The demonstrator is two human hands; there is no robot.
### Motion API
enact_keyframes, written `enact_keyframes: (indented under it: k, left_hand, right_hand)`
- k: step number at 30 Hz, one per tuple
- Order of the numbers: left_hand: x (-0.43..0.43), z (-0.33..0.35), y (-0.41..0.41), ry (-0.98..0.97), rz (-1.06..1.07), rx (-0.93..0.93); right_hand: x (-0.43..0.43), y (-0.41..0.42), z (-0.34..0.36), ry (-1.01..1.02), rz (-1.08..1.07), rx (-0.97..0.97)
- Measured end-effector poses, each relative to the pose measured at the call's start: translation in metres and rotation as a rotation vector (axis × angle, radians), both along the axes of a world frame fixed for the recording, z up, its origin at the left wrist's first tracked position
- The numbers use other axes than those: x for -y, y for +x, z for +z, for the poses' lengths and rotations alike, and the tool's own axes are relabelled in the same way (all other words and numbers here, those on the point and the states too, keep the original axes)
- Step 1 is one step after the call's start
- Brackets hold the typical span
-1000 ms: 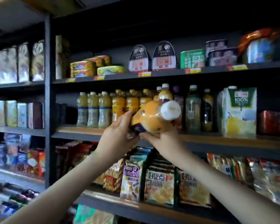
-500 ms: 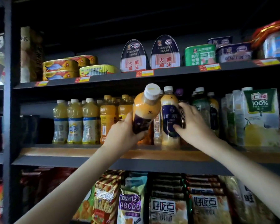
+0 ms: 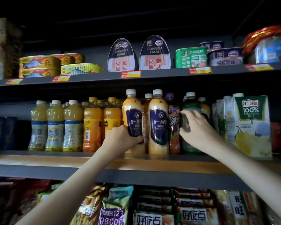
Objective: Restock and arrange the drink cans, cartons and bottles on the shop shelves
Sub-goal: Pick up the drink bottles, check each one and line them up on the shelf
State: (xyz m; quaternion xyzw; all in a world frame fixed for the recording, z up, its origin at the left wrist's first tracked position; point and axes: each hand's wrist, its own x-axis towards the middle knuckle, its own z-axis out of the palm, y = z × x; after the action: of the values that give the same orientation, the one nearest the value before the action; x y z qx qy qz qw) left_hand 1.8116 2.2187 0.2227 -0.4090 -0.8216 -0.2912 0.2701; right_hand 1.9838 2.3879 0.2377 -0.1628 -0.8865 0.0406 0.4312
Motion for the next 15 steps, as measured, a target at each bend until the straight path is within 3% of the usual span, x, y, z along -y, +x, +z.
enact_keyframes:
  k: [5,7,9,10,12,15]
  left_hand:
    - [-0.015,0.010,-0.002,-0.199,0.103,-0.006]
    - [-0.015,0.013,0.020,-0.239,0.284,-0.054]
    - [-0.022,0.018,0.048,-0.124,0.550,-0.292]
    - [-0.029,0.024,0.062,0.016,0.553,-0.457]
    - [-0.053,0.035,0.081,0.212,0.334,-0.742]
    - [-0.101,0.047,0.090,0.014,0.150,-0.916]
  right_hand:
    - [-0.042,0.021,0.014,-0.024,-0.100,0.011]
    - [-0.062,0.028,0.027,-0.042,-0.140,0.072]
    - [-0.080,0.028,0.040,-0.052,-0.182,0.111]
    - [-0.088,0.026,0.046,-0.048,-0.204,0.119]
    - [-0.100,0.016,0.055,-0.051,-0.246,0.156]
    - [-0.113,-0.003,0.058,-0.050,-0.281,0.215]
